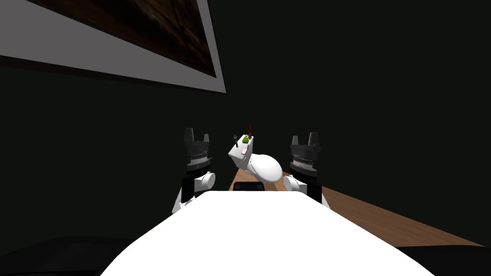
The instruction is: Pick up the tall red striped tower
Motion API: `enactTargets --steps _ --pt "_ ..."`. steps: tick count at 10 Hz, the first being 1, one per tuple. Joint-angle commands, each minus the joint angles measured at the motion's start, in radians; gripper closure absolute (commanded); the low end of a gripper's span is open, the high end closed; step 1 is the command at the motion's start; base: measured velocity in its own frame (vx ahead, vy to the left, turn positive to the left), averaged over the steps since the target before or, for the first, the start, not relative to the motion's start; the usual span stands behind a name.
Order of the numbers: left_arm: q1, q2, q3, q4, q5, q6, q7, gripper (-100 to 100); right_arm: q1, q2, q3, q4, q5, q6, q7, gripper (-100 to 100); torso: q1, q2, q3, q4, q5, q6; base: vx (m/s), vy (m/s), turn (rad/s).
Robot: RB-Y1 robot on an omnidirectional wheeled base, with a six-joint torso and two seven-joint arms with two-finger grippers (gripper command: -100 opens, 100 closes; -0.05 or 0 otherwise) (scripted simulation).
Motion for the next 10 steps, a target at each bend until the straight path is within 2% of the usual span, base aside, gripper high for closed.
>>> enactTargets --steps 1,2,3,10 --pt "-0.007 0.034 0.001 0.02 -0.017 -0.001 -0.007 -100 0.0 0.0 0.0 0.0 0.0 0.0 0.0 0 0.0 0.0 0.0 0.0 0.0 0.0 0.005 -0.005 -0.042" --pt "-0.011 0.048 0.001 0.033 -0.029 -0.001 -0.012 -100 0.0 0.0 0.0 0.0 0.0 0.0 0.0 0 0.0 0.0 0.0 0.0 0.0 0.0 0.01 -0.008 -0.051" --pt "-0.022 0.075 0.002 0.065 -0.057 -0.003 -0.023 -100 0.0 0.0 0.0 0.0 0.0 0.0 0.0 0 0.0 -0.001 0.0 0.0 0.0 0.0 0.018 -0.008 -0.073" --pt "-0.071 0.166 0.006 0.215 -0.186 -0.009 -0.077 -100 0.0 0.0 0.0 0.0 0.0 0.0 0.0 0 0.0 -0.001 -0.001 0.0 0.0 0.0 0.019 -0.009 -0.069"
